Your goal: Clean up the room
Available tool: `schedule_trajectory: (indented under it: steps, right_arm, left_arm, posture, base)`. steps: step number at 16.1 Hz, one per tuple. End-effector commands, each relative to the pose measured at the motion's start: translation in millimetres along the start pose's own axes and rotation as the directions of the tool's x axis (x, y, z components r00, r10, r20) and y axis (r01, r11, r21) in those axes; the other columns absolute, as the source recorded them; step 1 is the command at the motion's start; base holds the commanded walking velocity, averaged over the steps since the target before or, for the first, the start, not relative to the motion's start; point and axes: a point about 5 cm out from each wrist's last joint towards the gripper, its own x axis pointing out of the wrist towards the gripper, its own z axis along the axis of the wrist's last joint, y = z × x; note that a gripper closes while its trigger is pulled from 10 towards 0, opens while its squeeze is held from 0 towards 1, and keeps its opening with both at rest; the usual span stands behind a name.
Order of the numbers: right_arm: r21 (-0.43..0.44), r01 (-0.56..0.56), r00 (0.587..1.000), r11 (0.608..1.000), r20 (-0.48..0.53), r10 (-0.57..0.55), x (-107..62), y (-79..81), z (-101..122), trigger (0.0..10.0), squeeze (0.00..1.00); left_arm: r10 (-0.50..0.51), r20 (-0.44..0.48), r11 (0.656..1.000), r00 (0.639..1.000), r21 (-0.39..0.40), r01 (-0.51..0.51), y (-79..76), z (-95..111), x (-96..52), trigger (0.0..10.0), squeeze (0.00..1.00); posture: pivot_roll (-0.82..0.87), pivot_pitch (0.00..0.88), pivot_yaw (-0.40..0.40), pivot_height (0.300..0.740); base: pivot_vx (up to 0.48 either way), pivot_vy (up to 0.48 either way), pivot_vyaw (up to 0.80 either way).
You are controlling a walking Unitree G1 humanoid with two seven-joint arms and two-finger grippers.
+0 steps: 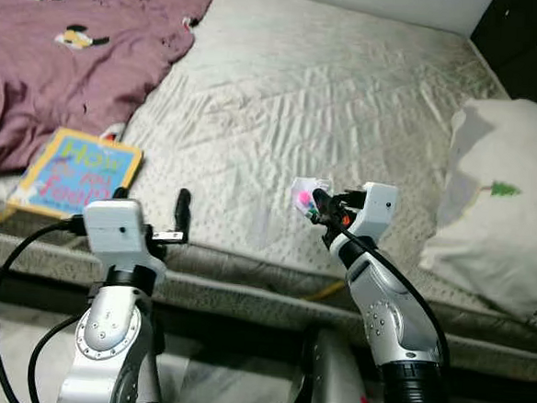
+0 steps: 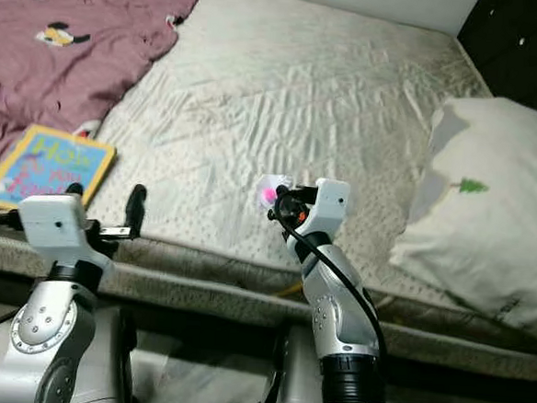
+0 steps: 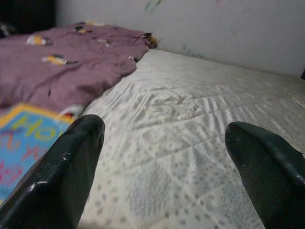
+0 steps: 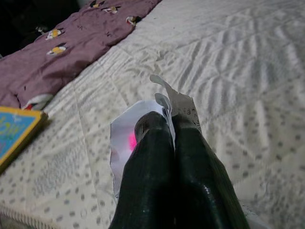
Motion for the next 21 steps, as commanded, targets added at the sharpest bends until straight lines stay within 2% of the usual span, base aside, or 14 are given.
schedule_trajectory:
  steps: [1,3,5,7,10,12,21]
  right_arm:
    - [-0.013,0.01,1.0,1.0,0.029,-0.01,1.0,-0.6,9,10.0,0.0]
    - [-0.035,0.042,0.999,0.999,0.033,-0.041,0.6,-4.7,9,10.0,0.0]
    - [-0.04,0.069,0.997,0.997,0.034,-0.067,0.6,-9.3,9,10.0,0.0]
    - [-0.037,0.084,0.996,0.996,0.039,-0.083,0.6,-11.4,10,10.0,0.0]
    - [-0.032,0.099,0.994,0.995,0.044,-0.097,2.4,-11.1,10,10.0,0.0]
    - [-0.034,0.103,0.994,0.994,0.047,-0.101,2.5,-11.7,11,10.0,0.0]
    - [-0.035,0.124,0.992,0.992,0.042,-0.123,5.4,-11.6,11,10.0,0.0]
  left_arm:
    - [-0.042,0.028,0.999,0.999,0.023,0.042,-6.0,5,0.1,10.0,0.0]
    - [-0.042,0.018,0.999,0.999,-0.002,0.042,-7.4,4,0.4,10.0,0.0]
    - [-0.006,-0.004,0.999,1.0,-0.05,0.006,-0.9,1,0.7,10.0,0.0]
    - [-0.008,-0.016,0.995,1.0,-0.098,0.006,-0.7,0,0.6,10.0,0.0]
    - [-0.059,-0.061,0.993,0.996,-0.102,0.053,-10.2,-7,-2.2,10.0,0.0]
    - [-0.055,-0.055,0.991,0.997,-0.126,0.048,-8.0,-6,0.0,10.0,0.0]
    - [-0.066,-0.059,0.99,0.996,-0.126,0.058,-10.2,-6,0.0,10.0,0.0]
  posture:
    - [0.06,0.073,-0.121,0.597]
    - [0.07,0.075,-0.12,0.622]
    - [0.07,0.076,-0.119,0.651]
    - [0.06,0.077,-0.118,0.676]
    - [0.06,0.077,-0.116,0.71]
    - [0.06,0.078,-0.117,0.734]
    - [0.06,0.09,-0.125,0.74]
  base:
    - [0.0,0.0,0.0]
    - [0.0,0.0,0.0]
    - [0.0,0.0,0.0]
    - [0.0,0.0,0.0]
    - [0.0,0.0,0.0]
    - [0.0,0.0,0.0]
    - [0.0,0.0,0.0]
